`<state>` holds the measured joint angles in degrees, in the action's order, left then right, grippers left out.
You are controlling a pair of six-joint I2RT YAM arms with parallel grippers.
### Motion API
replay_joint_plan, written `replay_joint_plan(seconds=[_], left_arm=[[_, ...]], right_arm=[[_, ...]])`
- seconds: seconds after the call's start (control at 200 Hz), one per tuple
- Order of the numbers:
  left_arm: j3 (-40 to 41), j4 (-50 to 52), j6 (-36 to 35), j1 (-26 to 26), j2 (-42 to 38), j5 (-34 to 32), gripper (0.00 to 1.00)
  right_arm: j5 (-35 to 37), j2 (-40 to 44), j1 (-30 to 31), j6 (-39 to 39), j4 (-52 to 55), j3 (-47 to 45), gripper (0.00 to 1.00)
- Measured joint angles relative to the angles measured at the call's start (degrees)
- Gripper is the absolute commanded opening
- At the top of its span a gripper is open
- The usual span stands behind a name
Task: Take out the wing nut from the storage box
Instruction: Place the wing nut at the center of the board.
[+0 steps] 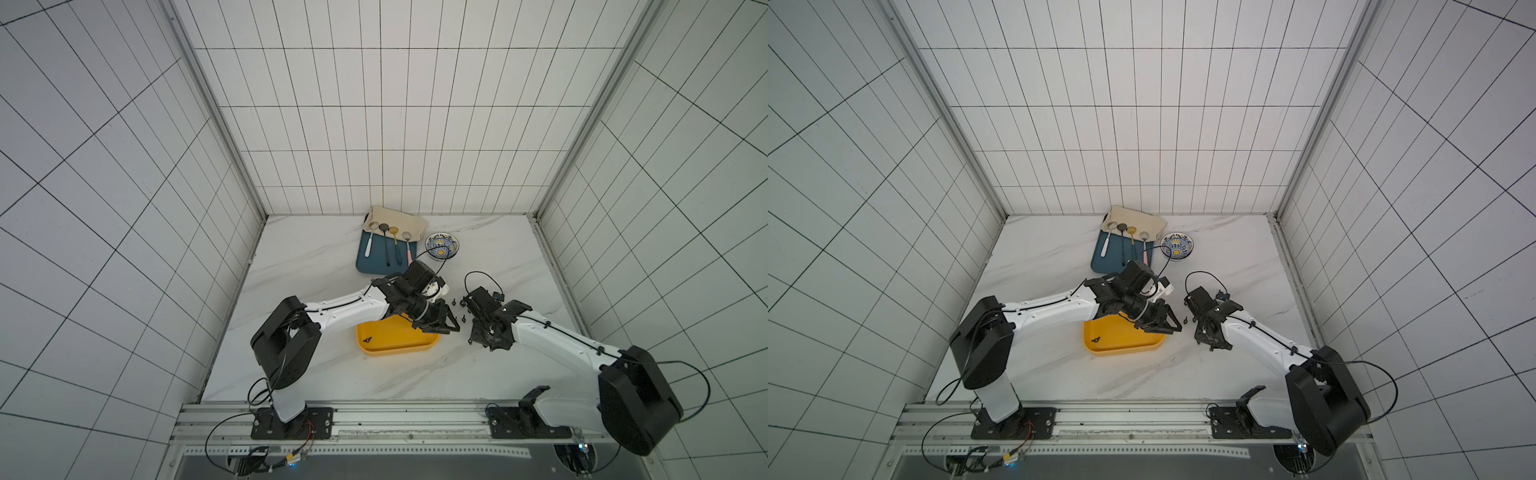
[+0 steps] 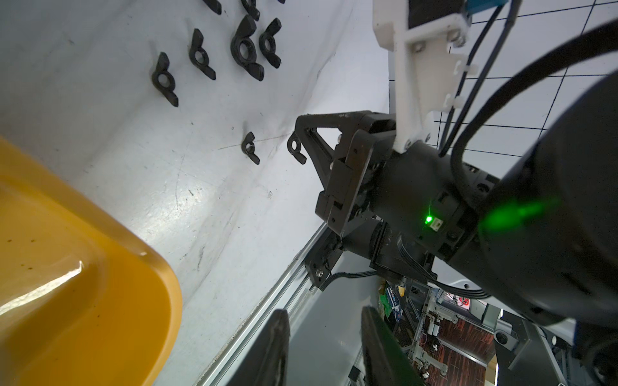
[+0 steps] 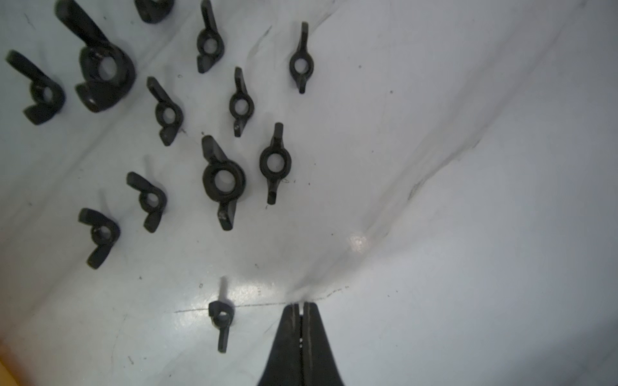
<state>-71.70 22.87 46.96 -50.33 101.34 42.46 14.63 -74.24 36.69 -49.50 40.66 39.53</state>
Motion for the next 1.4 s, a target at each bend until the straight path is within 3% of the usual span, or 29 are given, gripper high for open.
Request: replay_joint_plan(seconds=[0.4, 0.65, 0.97, 1.08, 1.18, 1.29, 1.4], left_arm=[[1.4, 0.0, 0.0, 1.5, 0.0, 0.0, 0.39], [2.0, 0.0, 0.0, 1.7, 0.0, 0.0, 0.4], [3.2, 0.4, -0.1, 3.8, -0.7, 0.0, 0.4], [3.3, 1.0, -0.3, 5.2, -2.0, -0.2, 0.4], [4.9, 1.4, -0.5, 7.5, -4.9, -0.8, 0.4], [9.4, 2.5, -1.0, 13.8, -10.9, -1.0, 0.4], [13.6, 4.6, -2.0, 25.2, -17.1, -1.7, 0.39]], right_arm=[[-0.2, -3.3, -0.4, -1.0, -4.7, -1.1, 0.0], [-0.3, -3.1, -0.7, -1.2, -5.5, -1.5, 0.09], [-0.2, 1.0, -0.7, -0.6, -3.2, -1.5, 0.19], [-0.2, 2.8, -0.7, 0.0, -1.9, -1.2, 0.16], [-0.1, 4.2, 0.2, 1.9, -0.1, 0.0, 0.0], [-1.4, 4.0, 5.1, 5.1, 0.2, 2.8, 0.0], [-3.3, 0.4, 14.5, 8.5, -0.3, 7.8, 0.0]])
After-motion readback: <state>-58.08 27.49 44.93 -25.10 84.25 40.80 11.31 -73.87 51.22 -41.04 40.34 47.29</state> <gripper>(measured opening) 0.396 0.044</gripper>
